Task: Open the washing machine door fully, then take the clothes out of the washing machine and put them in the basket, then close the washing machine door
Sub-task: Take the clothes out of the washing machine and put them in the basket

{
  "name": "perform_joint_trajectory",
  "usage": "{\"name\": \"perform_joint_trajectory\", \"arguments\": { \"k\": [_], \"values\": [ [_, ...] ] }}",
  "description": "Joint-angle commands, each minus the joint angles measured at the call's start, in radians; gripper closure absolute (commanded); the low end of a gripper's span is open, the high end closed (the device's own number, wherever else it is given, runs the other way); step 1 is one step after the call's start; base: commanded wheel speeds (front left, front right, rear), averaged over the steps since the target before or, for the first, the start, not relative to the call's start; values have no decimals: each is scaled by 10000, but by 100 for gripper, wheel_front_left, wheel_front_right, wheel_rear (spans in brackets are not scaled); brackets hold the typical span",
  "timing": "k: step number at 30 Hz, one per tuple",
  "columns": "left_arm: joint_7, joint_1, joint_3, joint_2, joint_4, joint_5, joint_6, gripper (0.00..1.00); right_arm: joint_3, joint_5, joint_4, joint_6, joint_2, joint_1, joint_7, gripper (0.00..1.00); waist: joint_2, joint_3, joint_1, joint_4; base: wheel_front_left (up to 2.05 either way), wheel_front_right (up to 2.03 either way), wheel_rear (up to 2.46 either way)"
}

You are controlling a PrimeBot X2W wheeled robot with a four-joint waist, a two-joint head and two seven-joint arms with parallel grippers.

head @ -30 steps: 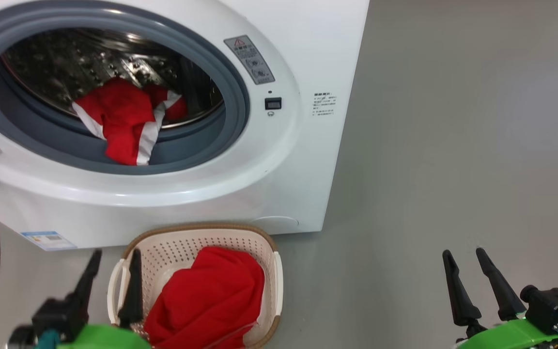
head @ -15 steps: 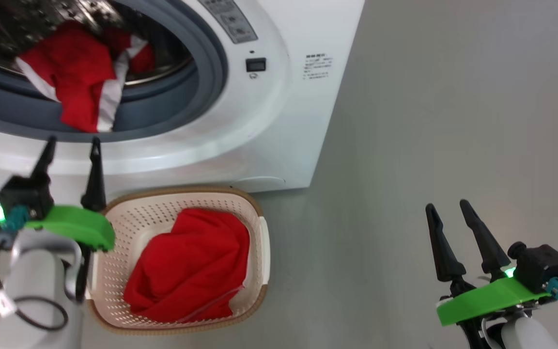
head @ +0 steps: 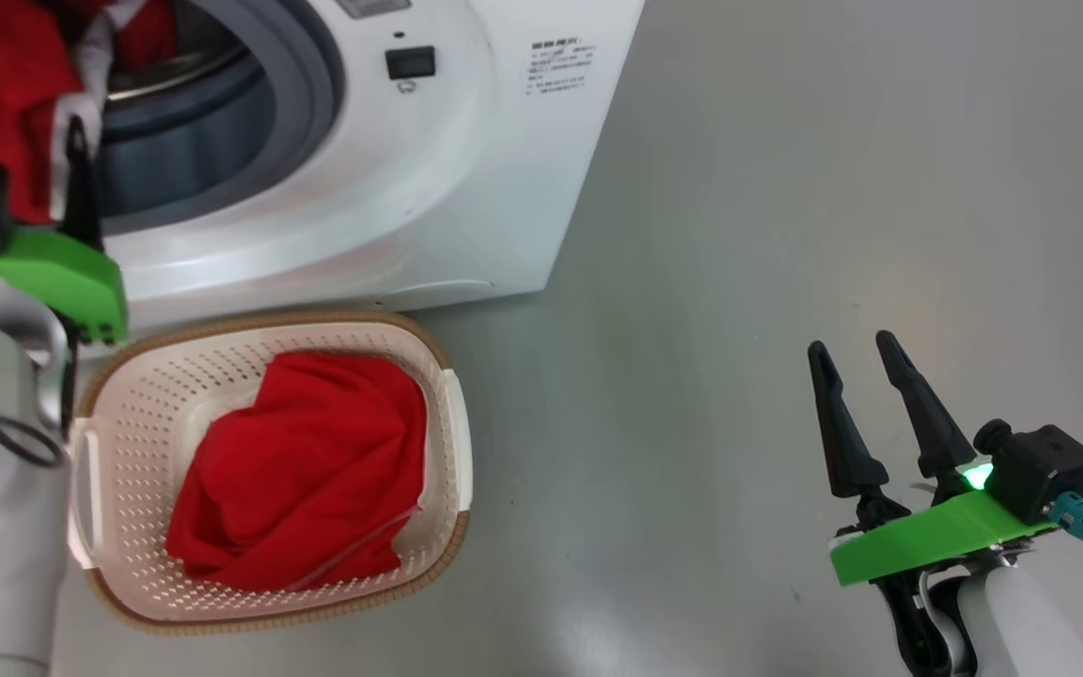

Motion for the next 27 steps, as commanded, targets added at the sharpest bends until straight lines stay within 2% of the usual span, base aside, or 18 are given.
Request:
{"name": "perform_joint_trajectory", "arguments": {
  "k": [1,16,24,25,27],
  "values": [
    [-49,-504,172,644,157,58,141,0,318,-75,-263,2,4,-165,-65,0,0,480,0,-281,0,0,0],
    [-5,-2485,-51,1736,2980,128,424,0,797,257,-333,2,15,-556,-65,0,0,1276,0,-783,0,0,0],
    [180,-2842,-176,1864,3701,57,516,0,839,337,-334,2,15,-560,-65,0,0,1284,0,-844,0,0,0],
    [211,-2855,-202,1873,3737,53,509,13,845,344,-342,2,15,-563,-65,0,0,1284,0,-845,0,0,0],
    [244,-2870,-245,1876,3789,43,539,48,853,354,-353,2,16,-572,-65,0,0,1268,0,-840,0,0,0]
  ]
}}
